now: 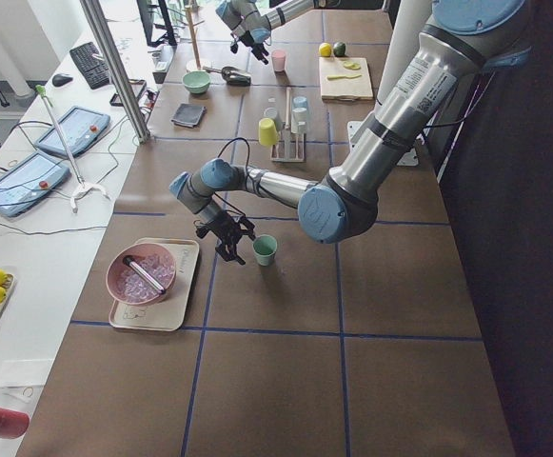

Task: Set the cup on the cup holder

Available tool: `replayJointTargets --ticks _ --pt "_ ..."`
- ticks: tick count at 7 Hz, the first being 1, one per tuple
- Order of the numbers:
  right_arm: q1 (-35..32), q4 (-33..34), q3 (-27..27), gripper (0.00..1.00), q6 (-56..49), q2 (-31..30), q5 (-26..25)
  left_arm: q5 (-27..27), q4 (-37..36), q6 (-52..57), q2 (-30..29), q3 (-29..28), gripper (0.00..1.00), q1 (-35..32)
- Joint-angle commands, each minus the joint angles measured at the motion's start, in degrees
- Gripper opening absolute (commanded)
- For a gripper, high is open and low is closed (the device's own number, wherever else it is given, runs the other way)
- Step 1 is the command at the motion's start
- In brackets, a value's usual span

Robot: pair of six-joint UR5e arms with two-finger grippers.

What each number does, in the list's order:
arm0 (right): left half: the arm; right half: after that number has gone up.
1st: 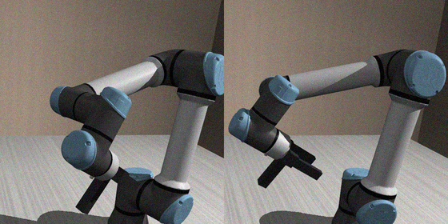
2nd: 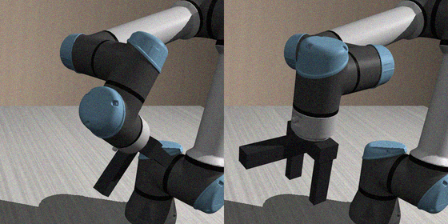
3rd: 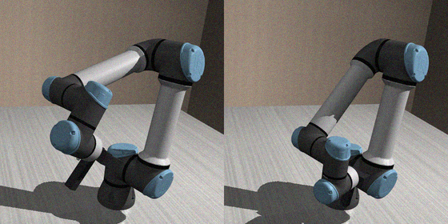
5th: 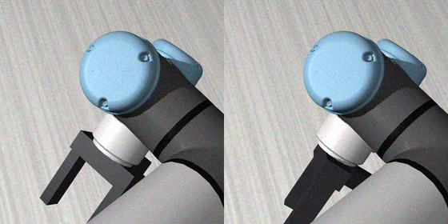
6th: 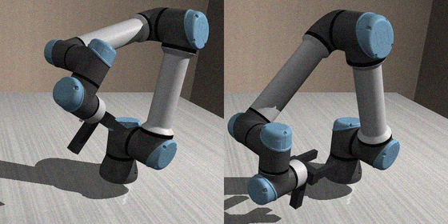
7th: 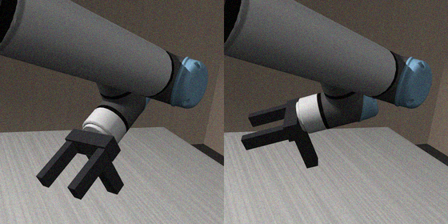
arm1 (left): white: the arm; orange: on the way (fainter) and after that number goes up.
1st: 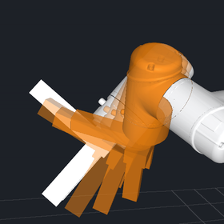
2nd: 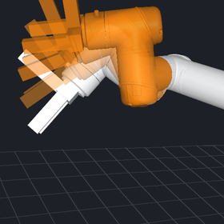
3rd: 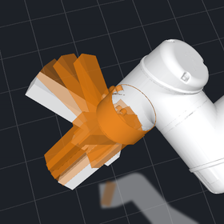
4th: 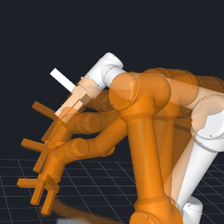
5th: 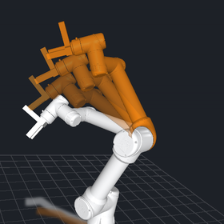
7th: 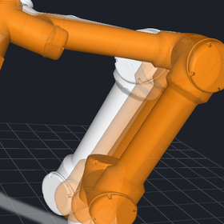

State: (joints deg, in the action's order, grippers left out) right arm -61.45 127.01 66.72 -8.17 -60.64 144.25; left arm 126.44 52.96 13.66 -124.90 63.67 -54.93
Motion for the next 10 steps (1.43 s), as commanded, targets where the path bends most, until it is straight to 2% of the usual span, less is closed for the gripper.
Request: replayJointTargets --ticks 1,8,9,10 --pt "1.41 1.39 -0.01 1.0 0.0 -0.44 -0.11 1.09 -2.41 0.05 -0.34 -1.0 1.0 0.35" --pt "3.88 2.36 0.51 1.0 -2.46 -2.2 -0.81 3.46 -4.27 0.32 0.01 -4.51 1.0 0.96" --pt "3.97 2.97 0.43 0.69 -3.25 -2.29 -0.81 3.55 -4.44 0.32 0.01 -4.52 1.0 1.14" --pt "3.18 4.46 0.86 0.03 -4.12 -2.2 -0.98 3.55 -5.05 0.32 -0.25 -4.52 1.0 1.05"
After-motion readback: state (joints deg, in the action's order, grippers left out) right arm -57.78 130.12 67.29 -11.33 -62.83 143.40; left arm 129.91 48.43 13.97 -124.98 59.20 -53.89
